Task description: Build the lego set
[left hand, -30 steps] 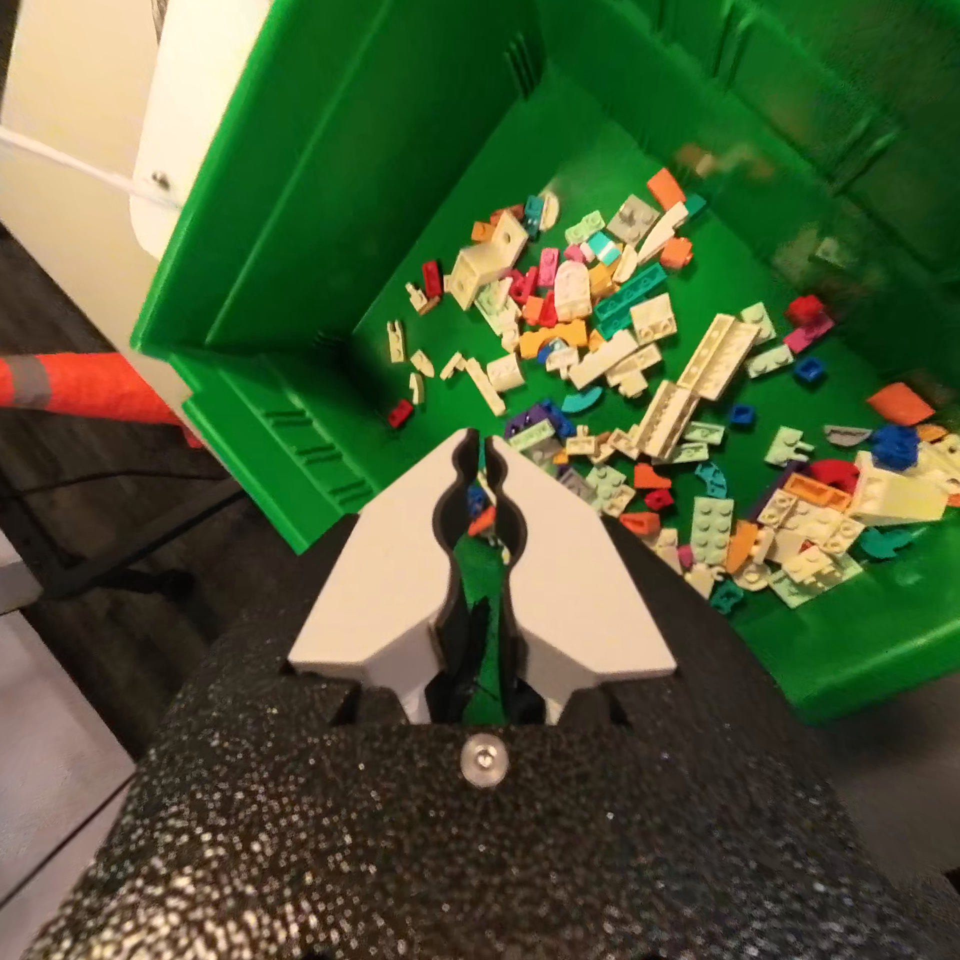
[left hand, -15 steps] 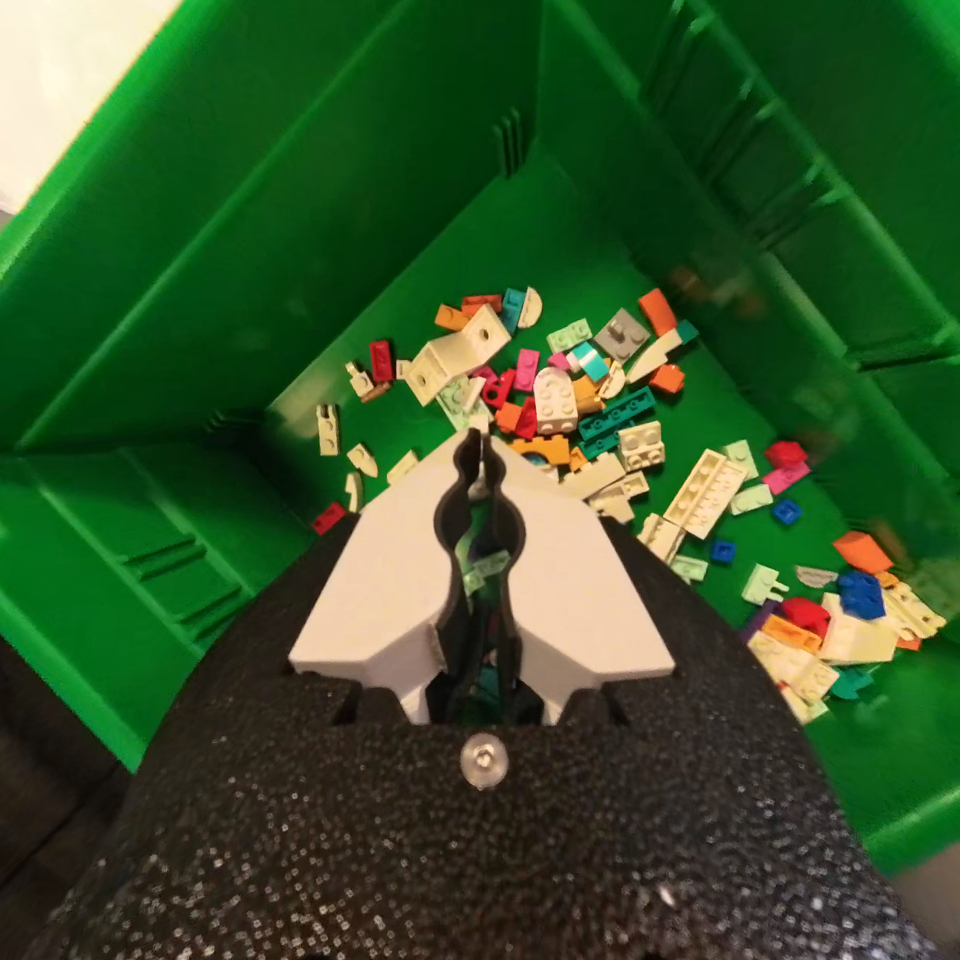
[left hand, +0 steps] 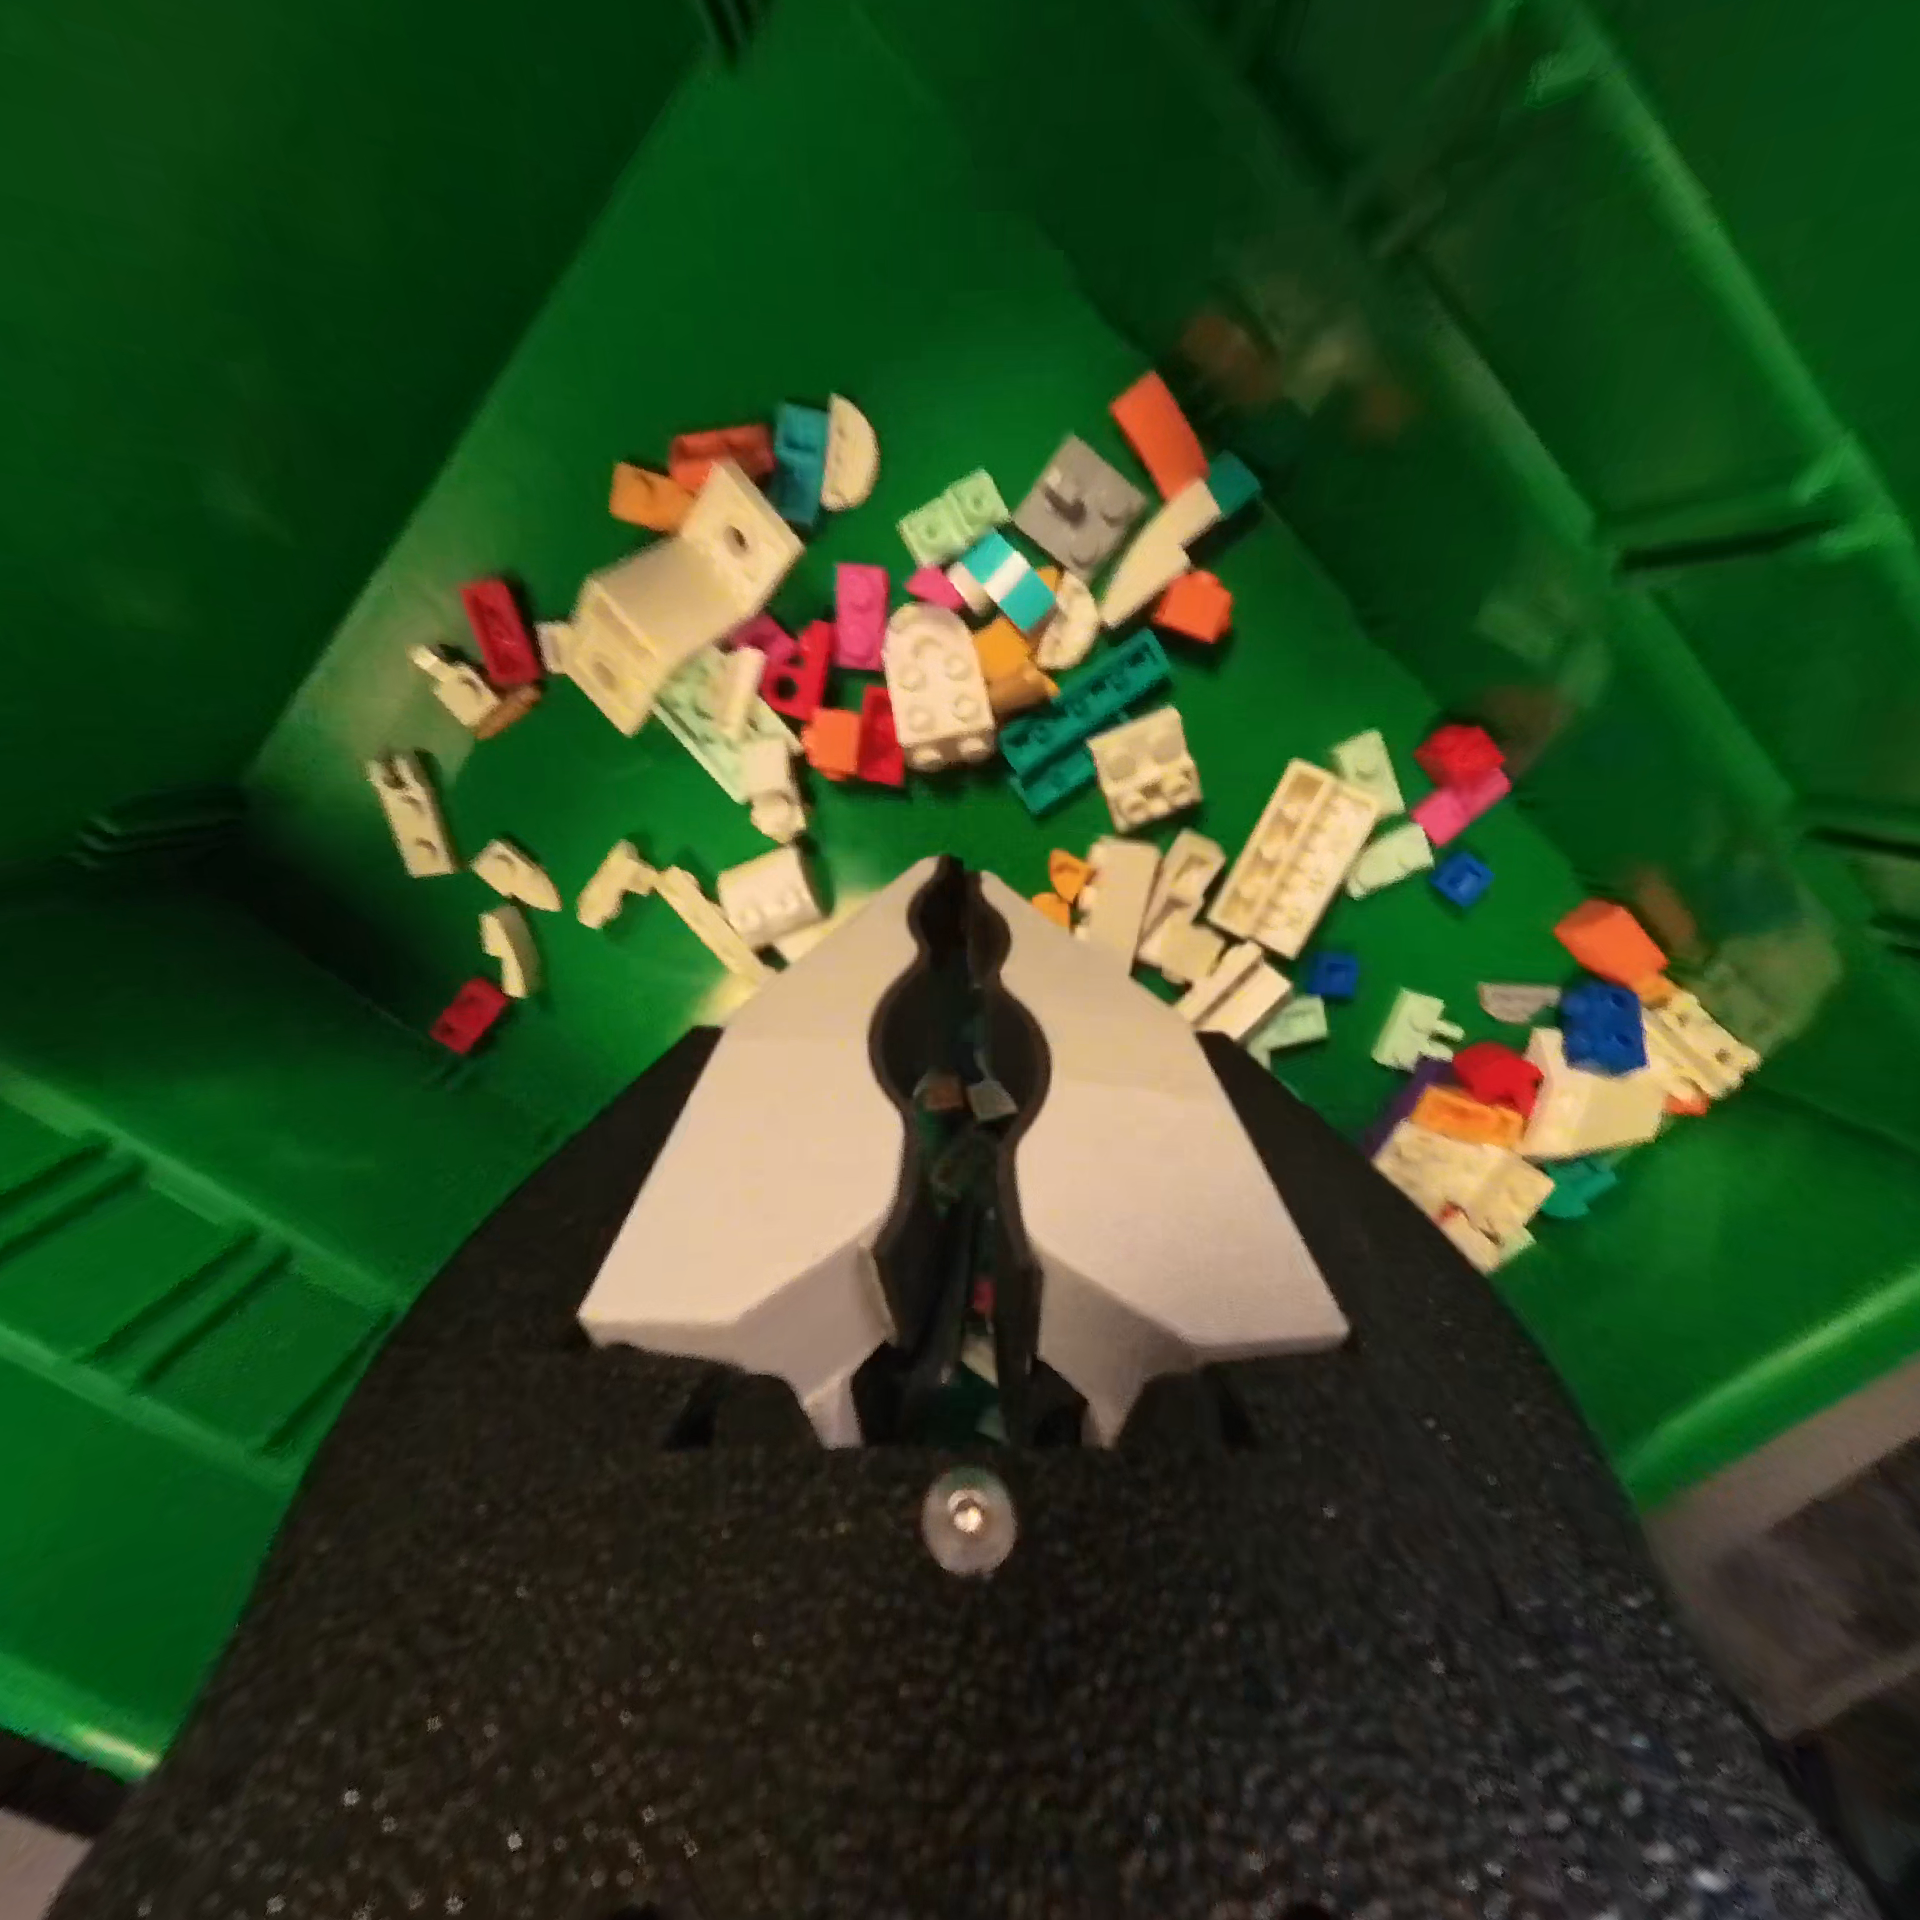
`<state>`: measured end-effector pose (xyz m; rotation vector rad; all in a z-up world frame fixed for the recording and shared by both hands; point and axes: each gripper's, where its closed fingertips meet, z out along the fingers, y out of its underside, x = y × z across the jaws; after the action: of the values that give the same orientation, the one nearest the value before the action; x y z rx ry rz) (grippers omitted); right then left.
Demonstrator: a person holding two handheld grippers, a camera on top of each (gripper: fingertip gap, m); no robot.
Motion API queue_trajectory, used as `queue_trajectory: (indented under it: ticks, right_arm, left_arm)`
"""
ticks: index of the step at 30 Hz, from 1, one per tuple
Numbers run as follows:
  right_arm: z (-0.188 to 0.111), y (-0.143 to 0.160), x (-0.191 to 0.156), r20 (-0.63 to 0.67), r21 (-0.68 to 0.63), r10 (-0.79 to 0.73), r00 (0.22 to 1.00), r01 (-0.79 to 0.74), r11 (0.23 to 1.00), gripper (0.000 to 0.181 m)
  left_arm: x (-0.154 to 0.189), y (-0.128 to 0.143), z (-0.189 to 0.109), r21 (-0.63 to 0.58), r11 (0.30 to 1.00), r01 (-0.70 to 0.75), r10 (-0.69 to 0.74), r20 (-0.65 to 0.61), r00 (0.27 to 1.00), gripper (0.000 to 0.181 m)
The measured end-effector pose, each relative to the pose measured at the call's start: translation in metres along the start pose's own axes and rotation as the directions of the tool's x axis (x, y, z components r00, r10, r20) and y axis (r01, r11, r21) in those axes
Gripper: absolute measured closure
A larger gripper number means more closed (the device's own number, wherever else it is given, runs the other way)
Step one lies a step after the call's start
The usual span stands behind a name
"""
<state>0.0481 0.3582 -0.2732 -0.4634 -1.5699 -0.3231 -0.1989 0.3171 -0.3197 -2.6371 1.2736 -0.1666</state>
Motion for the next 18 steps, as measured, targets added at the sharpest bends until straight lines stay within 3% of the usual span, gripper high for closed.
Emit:
queue_trajectory:
  ticks: [1, 4, 7, 10, 18]
  right_arm:
    - [0.000, 0.000, 0.000, 0.001, 0.001, 0.000, 1.000, 0.000, 1.000, 0.164]
    - [0.000, 0.000, -0.001, 0.003, 0.001, -0.002, 1.000, 0.002, 1.000, 0.164]
    - [0.000, -0.001, 0.000, 0.002, 0.003, 0.000, 1.000, 0.000, 1.000, 0.163]
    - [0.000, -0.001, -0.001, 0.004, 0.003, -0.001, 1.000, 0.001, 1.000, 0.164]
    - [0.001, 0.000, -0.002, 0.012, 0.000, -0.001, 1.000, 0.001, 1.000, 0.164]
  left_arm:
    - [0.005, 0.006, -0.001, -0.024, 1.000, -0.003, 0.003, -0.021, 1.000, 0.181]
    - [0.018, 0.022, -0.007, -0.089, 0.996, -0.003, -0.005, -0.087, 0.996, 0.181]
    - [0.001, 0.018, -0.016, -0.017, 0.999, 0.051, -0.051, 0.005, 0.999, 0.181]
    - [-0.005, 0.014, -0.023, 0.050, 0.993, 0.106, -0.107, 0.009, 0.994, 0.181]
    - [0.015, 0.038, -0.016, -0.081, 0.995, 0.054, -0.060, -0.064, 0.996, 0.181]
